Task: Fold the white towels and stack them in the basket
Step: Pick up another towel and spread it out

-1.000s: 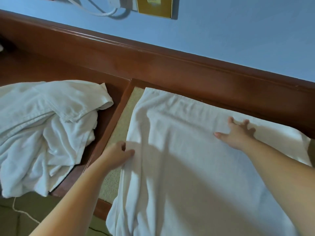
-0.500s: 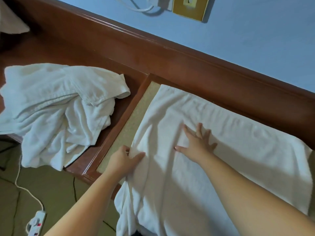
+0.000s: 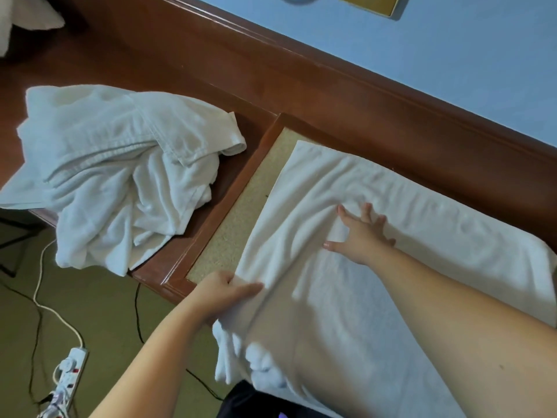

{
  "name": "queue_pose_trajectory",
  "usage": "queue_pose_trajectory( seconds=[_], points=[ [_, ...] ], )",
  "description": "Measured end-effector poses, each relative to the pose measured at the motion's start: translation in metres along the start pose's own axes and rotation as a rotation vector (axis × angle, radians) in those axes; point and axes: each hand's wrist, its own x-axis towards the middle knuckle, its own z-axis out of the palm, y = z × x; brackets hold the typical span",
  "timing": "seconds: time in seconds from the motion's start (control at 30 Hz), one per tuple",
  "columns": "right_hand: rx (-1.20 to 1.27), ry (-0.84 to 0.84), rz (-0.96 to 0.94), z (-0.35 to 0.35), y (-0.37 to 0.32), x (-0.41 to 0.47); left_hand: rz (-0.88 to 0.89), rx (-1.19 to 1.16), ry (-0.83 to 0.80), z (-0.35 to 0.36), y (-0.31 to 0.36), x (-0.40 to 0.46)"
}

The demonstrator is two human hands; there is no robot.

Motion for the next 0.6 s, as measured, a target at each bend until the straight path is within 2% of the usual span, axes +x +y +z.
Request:
queue_pose_trajectory(
  seconds=[0.07, 0.2, 0.27, 0.33, 0.4, 0.5, 0.6],
  points=[
    [-0.022, -0.009, 0.013, -0.003, -0.003, -0.003, 0.035, -0.023, -0.037, -0.011, -0.013, -0.002],
    [-0.204, -0.025, 0.156, -0.018, -0.041, -0.005, 0.146, 0.017, 0.286, -0.017, -0.031, -0.002],
    [-0.215, 0.026, 0.155, -0.022, -0.073, -0.005, 0.216, 0.007, 0.348, -0.013, -0.031, -0.006],
    [-0.129, 0.091, -0.05, -0.015, -0.096, 0.0, 0.223, 0.078, 0.318, -0.01, -0.032, -0.007],
    [-0.103, 0.057, -0.239, -0.004, -0.111, 0.006, 0.174, 0.189, 0.255, -0.011, -0.038, -0.005],
    [-0.225, 0.005, -0.226, 0.004, -0.122, 0.018, 0.127, 0.239, 0.232, -0.016, -0.047, -0.003],
    [-0.344, 0.126, -0.252, -0.004, -0.129, 0.025, 0.114, 0.109, 0.232, -0.016, -0.056, -0.005]
  ],
)
